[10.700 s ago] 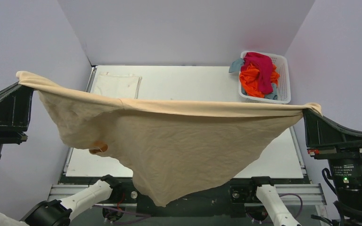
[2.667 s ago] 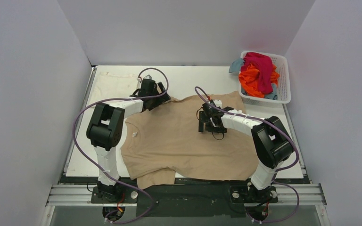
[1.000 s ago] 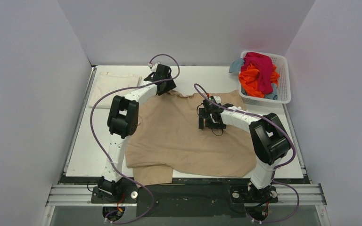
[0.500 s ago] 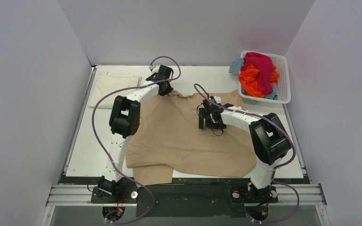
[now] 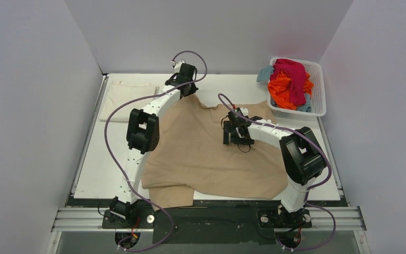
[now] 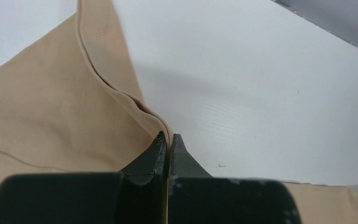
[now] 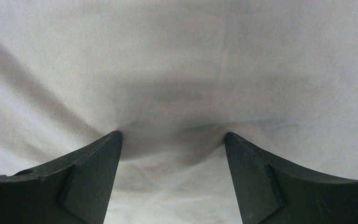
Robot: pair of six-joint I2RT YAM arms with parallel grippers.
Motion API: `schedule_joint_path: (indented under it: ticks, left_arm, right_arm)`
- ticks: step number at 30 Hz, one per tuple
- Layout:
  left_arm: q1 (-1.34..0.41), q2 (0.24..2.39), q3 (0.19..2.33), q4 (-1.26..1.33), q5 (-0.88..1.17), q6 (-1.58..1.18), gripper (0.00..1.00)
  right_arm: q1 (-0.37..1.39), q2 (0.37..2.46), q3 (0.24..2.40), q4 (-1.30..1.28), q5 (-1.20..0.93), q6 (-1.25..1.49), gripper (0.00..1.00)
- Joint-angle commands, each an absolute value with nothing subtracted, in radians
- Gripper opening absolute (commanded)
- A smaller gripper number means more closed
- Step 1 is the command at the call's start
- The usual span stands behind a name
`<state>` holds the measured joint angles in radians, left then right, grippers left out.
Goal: Fold and stack the t-shirts
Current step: Flatten out the tshirt
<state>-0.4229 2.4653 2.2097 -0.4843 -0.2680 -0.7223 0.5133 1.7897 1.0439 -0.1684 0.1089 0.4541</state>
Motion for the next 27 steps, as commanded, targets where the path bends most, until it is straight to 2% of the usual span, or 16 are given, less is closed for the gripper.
schedule_joint_path:
  ticks: [1, 6, 9, 13, 14, 15, 16, 18, 23, 27]
  left_arm:
    - [-0.44, 2.53, 2.293, -0.401, -0.182, -0.617, 0.0]
    - [-0.454, 2.6, 2.321, -0.275, -0.055, -0.543, 0.02]
    - [-0.462, 2.656, 2.393, -0.224, -0.037, -0.531, 0.13]
    - [-0.469, 2.74, 2.522, -0.201, -0.03, -0.543, 0.21]
    - [-0.47, 2.754, 2.54, -0.195, -0.029, -0.548, 0.36]
    - [-0.471, 2.756, 2.561, -0.191, -0.028, -0.555, 0.45]
    - [-0.471, 2.748, 2.565, -0.182, -0.028, -0.558, 0.7]
    - [-0.471, 2.714, 2.558, -0.185, -0.044, -0.548, 0.81]
    - [-0.469, 2.547, 2.509, -0.271, -0.141, -0.475, 0.85]
    - [-0.461, 2.362, 2.385, -0.4, -0.239, -0.445, 0.86]
  right_arm:
    - [0.476, 1.865, 0.997, -0.23, 0.104, 0.463, 0.77]
    - [0.467, 1.862, 0.995, -0.228, 0.1, 0.462, 0.77]
    - [0.464, 1.864, 0.994, -0.228, 0.1, 0.461, 0.77]
    - [0.46, 1.857, 0.988, -0.226, 0.105, 0.46, 0.77]
    - [0.46, 1.854, 0.988, -0.227, 0.106, 0.46, 0.77]
    - [0.459, 1.853, 0.987, -0.228, 0.108, 0.46, 0.77]
    - [0.458, 1.848, 0.987, -0.228, 0.109, 0.459, 0.77]
    - [0.457, 1.841, 0.986, -0.233, 0.113, 0.462, 0.77]
    - [0.456, 1.801, 0.986, -0.249, 0.131, 0.469, 0.77]
    - [0.456, 1.728, 0.995, -0.272, 0.13, 0.485, 0.77]
